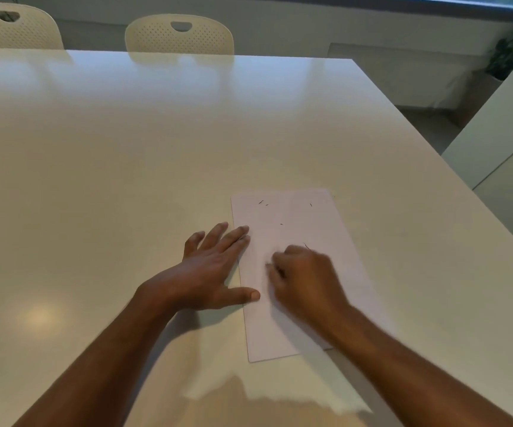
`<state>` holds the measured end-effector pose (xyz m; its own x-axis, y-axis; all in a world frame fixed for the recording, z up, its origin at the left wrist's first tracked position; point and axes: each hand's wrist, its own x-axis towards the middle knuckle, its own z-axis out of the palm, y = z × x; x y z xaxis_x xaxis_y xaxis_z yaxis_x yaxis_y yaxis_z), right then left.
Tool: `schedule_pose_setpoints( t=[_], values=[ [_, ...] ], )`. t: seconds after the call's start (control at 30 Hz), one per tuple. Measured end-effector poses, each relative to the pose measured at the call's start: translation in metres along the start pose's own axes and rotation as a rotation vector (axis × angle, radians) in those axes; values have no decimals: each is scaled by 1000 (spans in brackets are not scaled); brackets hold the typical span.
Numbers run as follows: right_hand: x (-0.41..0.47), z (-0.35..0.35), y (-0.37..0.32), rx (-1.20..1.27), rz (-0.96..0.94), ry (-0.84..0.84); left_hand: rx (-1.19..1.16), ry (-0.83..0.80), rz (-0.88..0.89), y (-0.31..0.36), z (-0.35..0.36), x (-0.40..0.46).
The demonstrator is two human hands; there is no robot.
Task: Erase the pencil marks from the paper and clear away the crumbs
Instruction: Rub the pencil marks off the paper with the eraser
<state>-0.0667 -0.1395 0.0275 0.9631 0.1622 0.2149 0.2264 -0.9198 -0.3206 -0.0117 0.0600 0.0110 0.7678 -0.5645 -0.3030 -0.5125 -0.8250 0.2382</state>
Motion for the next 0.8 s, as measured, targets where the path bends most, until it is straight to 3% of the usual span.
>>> schedule_pose_setpoints(
  t=[0.1,0.2,0.27,0.43,0.57,0.63,0.73,0.8],
  values=[
    [-3,-4,-2,30,-64,-84,-8,-2,0,1,-1,-1],
    [24,-9,37,-111,106,69,-4,1,-3,1,0,-1],
    [22,-8,33,-127,104,92,-1,1,-2,1,0,-1],
    [-3,-5,-12,53,-96,-153,-5,-12,0,1,-2,-1],
    [23,-11,20,-64,70,6,-1,-32,-3,1,-2,-2],
    [15,-8,6,-47,-2,-3,-8,-43,6,1,-3,-1],
    [-6,-6,-23,66,-172,-191,-12,-45,13,1,-3,-1],
    [7,-6,-11,26,-163,-154,-11,-44,11,1,-4,-1]
  ],
)
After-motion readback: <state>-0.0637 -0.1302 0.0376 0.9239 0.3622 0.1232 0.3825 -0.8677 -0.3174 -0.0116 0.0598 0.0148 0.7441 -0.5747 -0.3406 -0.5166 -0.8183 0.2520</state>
